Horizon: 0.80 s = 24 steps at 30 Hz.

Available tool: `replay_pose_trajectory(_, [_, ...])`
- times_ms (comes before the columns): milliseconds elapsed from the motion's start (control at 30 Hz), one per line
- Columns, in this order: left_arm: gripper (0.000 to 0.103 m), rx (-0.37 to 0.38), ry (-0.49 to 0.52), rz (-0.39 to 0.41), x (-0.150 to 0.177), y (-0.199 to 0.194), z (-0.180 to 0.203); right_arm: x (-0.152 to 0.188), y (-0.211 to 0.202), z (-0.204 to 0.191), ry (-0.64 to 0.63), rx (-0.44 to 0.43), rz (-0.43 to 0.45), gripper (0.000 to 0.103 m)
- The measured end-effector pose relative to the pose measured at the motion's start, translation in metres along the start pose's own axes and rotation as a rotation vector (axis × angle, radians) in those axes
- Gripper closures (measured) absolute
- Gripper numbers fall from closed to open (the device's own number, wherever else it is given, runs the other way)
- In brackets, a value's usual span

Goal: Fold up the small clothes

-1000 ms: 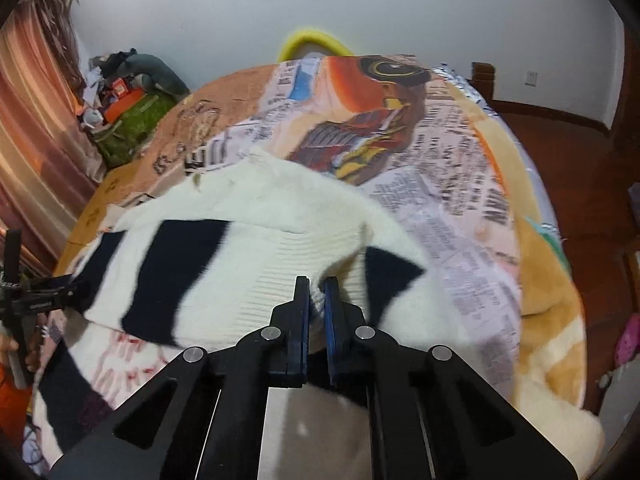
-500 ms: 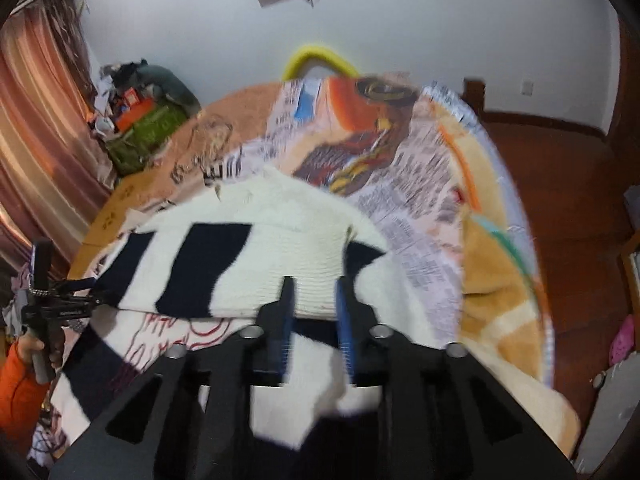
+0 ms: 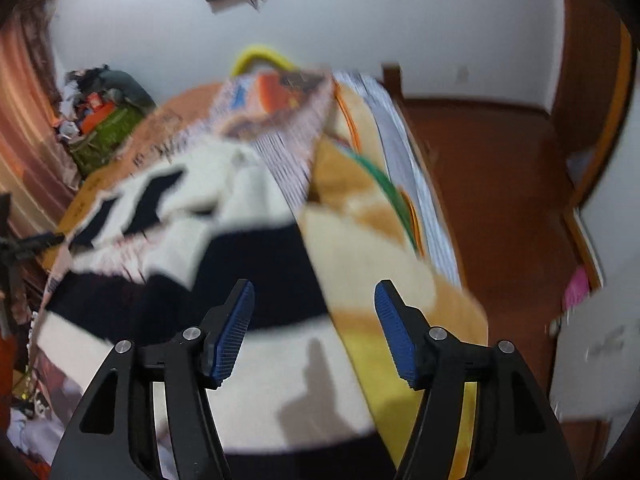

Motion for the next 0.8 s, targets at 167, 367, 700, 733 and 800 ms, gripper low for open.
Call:
replay_pose_trajectory(167, [0.015,-0.008,0.011,-0.020,0.007,0.000,0.012,0.043,0.032,0.021,0.091,-0.028,-0.101,0.044])
replay_pose_trajectory(367, [0.015,-0.008,0.002,-0.025,0.009,0.000,0.015,0.053,0.038,0.012,0.102,-0.088,-0.086,0.065])
replay_pose_trajectory(700, [0.014,-0.008,0.011,-0.011,0.004,0.005,0.018,0.011,-0.001,-0.009,0.048,-0.165,0.044,0.095])
replay_pose_trajectory(733, [0.014,-0.007,0.011,-0.009,0.003,0.006,0.018,0.001,-0.009,-0.014,0.039,-0.174,0.071,0.095])
replay_pose_trajectory(800, [0.014,-0.002,0.006,-0.004,0.003,0.007,0.016,-0.022,-0.024,-0.027,0.029,-0.207,0.113,0.095])
Point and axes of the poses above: each gripper's, at about its wrist camera, not at the fingertips, and y roughly the way its jaws point, z to its right, x to its underside, the point moved 6 cm from there along y, roughly the way its jaws point, and after that the axes turned 3 degrees about y, right-handed, at the moved point
